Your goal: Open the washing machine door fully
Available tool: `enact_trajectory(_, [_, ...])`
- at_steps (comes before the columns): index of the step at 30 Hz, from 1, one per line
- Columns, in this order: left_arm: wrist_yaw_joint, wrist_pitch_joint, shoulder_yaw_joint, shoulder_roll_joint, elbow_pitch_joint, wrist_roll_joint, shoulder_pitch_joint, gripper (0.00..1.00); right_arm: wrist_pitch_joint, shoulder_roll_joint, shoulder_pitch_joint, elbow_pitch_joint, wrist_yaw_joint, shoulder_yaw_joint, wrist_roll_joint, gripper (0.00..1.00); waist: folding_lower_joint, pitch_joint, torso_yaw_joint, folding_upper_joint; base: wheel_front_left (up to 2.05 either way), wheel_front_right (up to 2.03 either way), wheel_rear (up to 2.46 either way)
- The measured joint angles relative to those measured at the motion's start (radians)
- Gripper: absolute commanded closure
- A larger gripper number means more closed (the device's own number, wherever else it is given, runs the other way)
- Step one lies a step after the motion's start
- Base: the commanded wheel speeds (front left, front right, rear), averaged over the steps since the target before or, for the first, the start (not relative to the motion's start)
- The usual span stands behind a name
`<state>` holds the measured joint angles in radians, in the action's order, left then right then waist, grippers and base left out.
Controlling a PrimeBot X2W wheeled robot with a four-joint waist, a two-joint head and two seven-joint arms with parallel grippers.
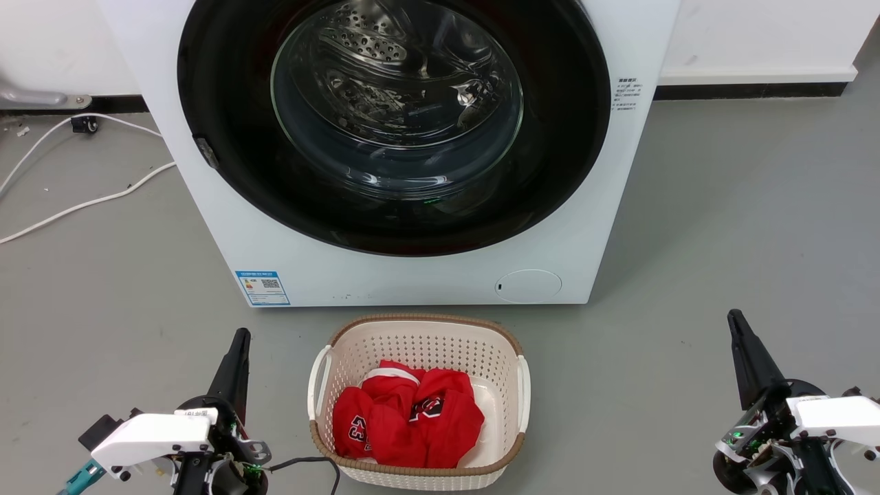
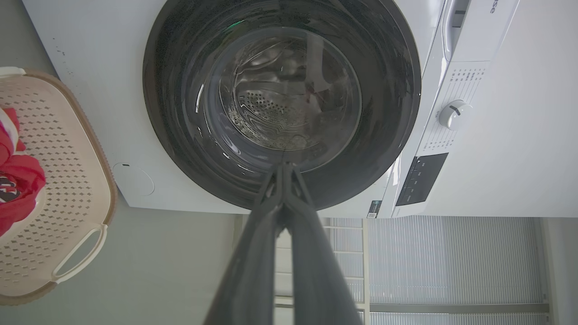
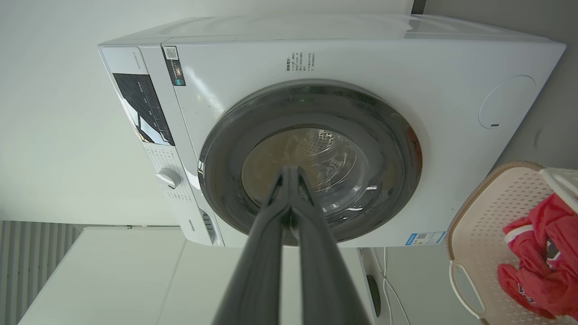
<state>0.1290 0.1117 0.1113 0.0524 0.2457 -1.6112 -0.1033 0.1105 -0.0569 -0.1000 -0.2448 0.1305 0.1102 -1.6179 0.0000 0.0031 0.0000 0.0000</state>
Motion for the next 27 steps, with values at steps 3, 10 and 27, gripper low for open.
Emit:
enact_trajectory(3, [0.000,0.000,0.000,0.000,0.000,0.000,0.000,1.00,0.000,0.000,0.000,0.000,0.000,0.000,0.000,1.00,0.0000,0.000,0.000,0.0000,0.00,0.00,0.00])
enact_trajectory(10, [-0.001,-0.002,-0.005,-0.005,0.026,0.000,0.026,0.00,-0.005,0.004,0.030,-0.024,0.000,-0.004,0.000,0.00,0.0000,0.000,0.000,0.0000,0.00,0.00,0.00])
enact_trajectory(27, [-0.001,-0.085,-0.062,0.009,-0.043,0.115,0.028,0.00,-0.085,0.005,0.042,0.057,0.000,-0.040,0.122,0.00,0.0000,0.000,0.003,0.0000,0.00,0.00,0.00])
